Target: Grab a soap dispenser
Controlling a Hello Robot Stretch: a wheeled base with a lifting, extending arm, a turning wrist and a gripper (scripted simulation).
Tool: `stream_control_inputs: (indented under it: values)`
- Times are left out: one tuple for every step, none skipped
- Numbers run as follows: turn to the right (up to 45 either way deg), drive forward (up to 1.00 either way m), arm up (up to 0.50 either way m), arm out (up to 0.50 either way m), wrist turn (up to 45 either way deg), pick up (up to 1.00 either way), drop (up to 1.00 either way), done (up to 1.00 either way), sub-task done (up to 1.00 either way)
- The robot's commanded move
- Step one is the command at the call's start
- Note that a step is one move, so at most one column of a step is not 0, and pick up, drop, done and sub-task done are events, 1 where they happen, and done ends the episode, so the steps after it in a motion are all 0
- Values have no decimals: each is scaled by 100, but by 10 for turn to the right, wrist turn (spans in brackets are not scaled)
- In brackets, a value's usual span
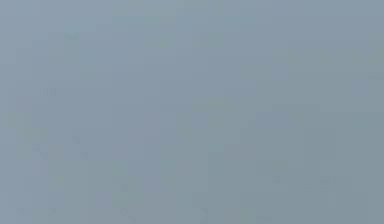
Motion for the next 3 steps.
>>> stream_control_inputs:
  values:
    - [0, 0, 50, 0, 0, 0, 0, 0, 0]
    - [0, 0, 38, 0, 0, 0, 0, 0, 0]
    - [0, 0, 0, 16, 0, 0, 0, 0, 0]
